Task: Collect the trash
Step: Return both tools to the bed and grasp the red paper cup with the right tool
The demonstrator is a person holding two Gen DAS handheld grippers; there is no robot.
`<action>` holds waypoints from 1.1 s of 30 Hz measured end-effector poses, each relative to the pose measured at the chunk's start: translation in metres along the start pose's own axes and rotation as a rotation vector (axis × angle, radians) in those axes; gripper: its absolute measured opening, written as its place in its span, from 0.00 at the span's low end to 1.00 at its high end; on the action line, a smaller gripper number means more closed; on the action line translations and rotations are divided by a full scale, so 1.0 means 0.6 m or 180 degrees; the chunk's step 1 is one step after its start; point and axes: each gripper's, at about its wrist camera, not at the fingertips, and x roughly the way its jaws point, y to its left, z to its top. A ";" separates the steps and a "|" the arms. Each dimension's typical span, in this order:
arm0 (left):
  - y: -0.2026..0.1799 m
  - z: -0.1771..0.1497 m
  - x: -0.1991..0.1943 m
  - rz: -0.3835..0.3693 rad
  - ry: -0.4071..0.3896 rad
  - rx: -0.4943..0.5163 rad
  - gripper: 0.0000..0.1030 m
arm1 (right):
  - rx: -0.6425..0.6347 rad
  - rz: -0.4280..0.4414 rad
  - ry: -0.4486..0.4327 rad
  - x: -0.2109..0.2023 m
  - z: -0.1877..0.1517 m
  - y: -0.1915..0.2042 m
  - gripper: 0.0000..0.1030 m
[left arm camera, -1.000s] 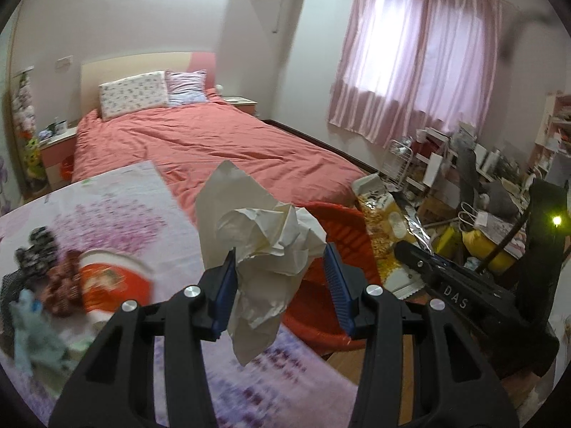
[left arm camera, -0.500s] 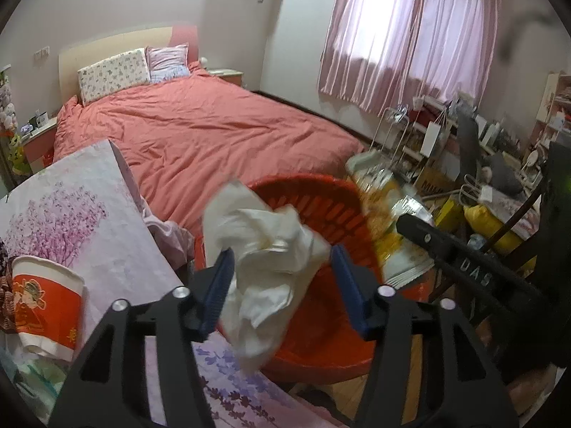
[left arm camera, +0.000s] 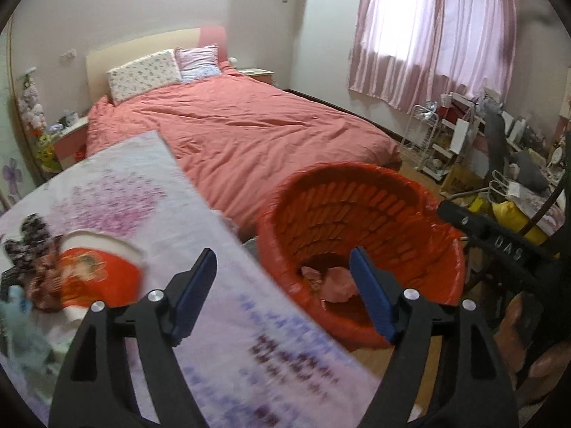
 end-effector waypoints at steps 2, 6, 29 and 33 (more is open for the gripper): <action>0.017 -0.008 -0.017 0.0072 -0.0002 -0.0036 0.74 | -0.0080 0.0038 -0.0009 -0.009 -0.003 0.020 0.44; 0.065 -0.029 -0.057 0.0257 -0.0025 -0.0127 0.75 | -0.0212 0.0114 -0.0038 -0.023 -0.010 0.054 0.51; 0.426 -0.176 -0.245 0.1382 -0.0128 -0.1145 0.79 | -0.1127 0.0643 0.0548 -0.002 -0.126 0.328 0.65; 0.465 -0.198 -0.261 0.1441 -0.0121 -0.1284 0.79 | -0.1187 0.0694 0.0653 0.017 -0.140 0.362 0.71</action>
